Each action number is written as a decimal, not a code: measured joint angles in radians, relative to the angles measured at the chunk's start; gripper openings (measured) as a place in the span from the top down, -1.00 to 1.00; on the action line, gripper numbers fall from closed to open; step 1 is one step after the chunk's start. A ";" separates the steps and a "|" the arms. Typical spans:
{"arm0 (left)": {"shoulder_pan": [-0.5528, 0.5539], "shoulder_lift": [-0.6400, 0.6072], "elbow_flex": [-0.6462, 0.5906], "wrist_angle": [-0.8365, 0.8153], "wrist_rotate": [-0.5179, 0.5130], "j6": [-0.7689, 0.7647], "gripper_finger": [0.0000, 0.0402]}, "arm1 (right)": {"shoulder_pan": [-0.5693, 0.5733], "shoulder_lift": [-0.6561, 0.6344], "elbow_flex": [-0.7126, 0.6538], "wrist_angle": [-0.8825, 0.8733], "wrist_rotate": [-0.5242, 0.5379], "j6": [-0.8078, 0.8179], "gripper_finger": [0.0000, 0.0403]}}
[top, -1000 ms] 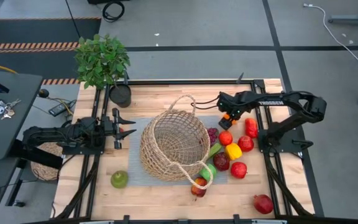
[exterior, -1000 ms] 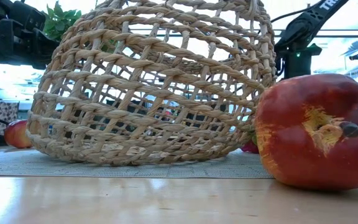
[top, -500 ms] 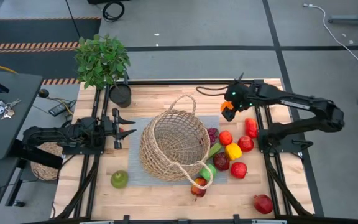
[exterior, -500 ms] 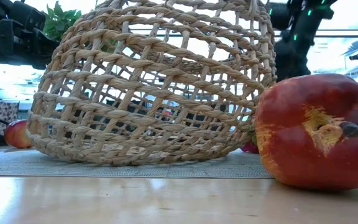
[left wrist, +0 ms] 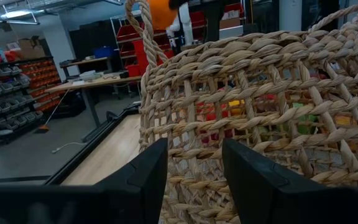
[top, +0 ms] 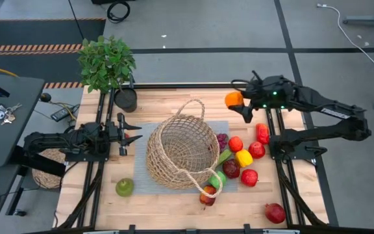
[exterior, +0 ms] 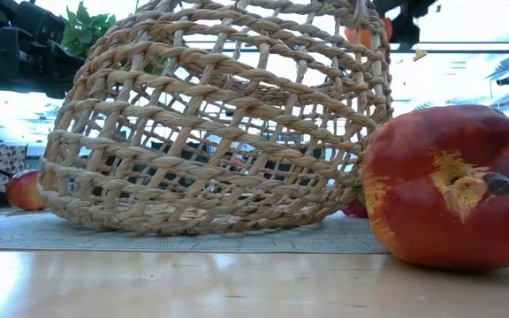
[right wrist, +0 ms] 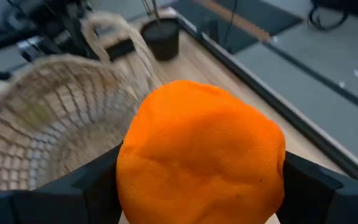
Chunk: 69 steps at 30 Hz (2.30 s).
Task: Build produce basket
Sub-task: Put the orange into the brown basket
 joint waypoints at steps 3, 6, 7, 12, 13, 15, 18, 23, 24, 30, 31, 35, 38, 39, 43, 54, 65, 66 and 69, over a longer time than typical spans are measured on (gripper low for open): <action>0.000 0.000 0.000 0.000 0.000 0.000 0.20 | 0.022 -0.001 0.031 0.002 0.013 0.002 -0.60; 0.000 0.000 0.000 0.000 0.000 0.000 0.20 | 0.048 -0.003 0.039 0.029 -0.004 0.015 -0.60; 0.000 0.000 0.000 0.000 0.000 0.000 0.20 | 0.057 -0.002 0.039 0.039 -0.016 0.017 -0.60; 0.000 0.000 0.000 0.000 0.000 0.000 0.20 | 0.118 -0.002 0.039 0.143 -0.059 0.051 -0.60; 0.000 0.000 0.000 0.000 0.000 0.000 0.20 | 0.131 -0.002 0.039 0.171 -0.065 0.056 -0.60; 0.000 0.000 0.000 0.000 0.000 0.000 0.20 | 0.160 -0.001 0.039 0.232 -0.067 0.064 -0.60; 0.000 0.000 0.000 0.000 0.000 0.000 0.20 | 0.200 0.012 0.039 0.292 -0.049 0.066 -0.60; 0.000 0.000 0.000 0.000 0.000 0.000 0.20 | 0.267 0.053 0.039 0.345 0.067 0.091 -0.60; 0.000 0.000 0.000 0.000 0.000 0.000 0.20 | 0.280 0.062 0.039 0.356 0.090 0.091 -0.60; 0.000 0.000 0.000 0.000 0.000 0.000 0.20 | 0.348 0.114 0.039 0.416 0.163 0.046 -0.60; 0.000 0.000 0.000 0.000 0.000 0.000 0.20 | 0.357 0.122 0.039 0.418 0.164 0.030 -0.60; 0.000 0.000 0.000 0.000 0.000 0.000 0.20 | 0.399 0.156 0.039 0.417 0.179 -0.053 -0.60; 0.000 0.000 0.000 0.000 0.000 0.000 0.20 | 0.428 0.181 0.039 0.429 0.228 -0.158 -0.60; 0.000 0.000 0.000 0.000 0.000 0.000 0.20 | 0.435 0.189 0.039 0.434 0.244 -0.206 -0.60; 0.000 0.000 0.000 0.000 0.000 0.000 0.20 | 0.451 0.220 0.039 0.454 0.260 -0.453 -0.60; 0.000 0.000 0.000 0.000 0.000 0.000 0.20 | 0.538 0.293 0.038 0.459 0.193 -1.089 -0.60; 0.000 0.000 0.000 -0.001 0.000 0.000 0.20 | 0.588 0.311 0.038 0.555 0.194 -1.126 -0.60; 0.000 0.000 0.000 0.000 0.000 0.000 0.20 | 0.588 0.311 0.038 0.565 0.191 -1.090 -0.60; 0.000 0.000 0.000 0.000 0.000 0.000 0.20 | 0.587 0.311 0.038 0.581 0.191 -1.002 -0.60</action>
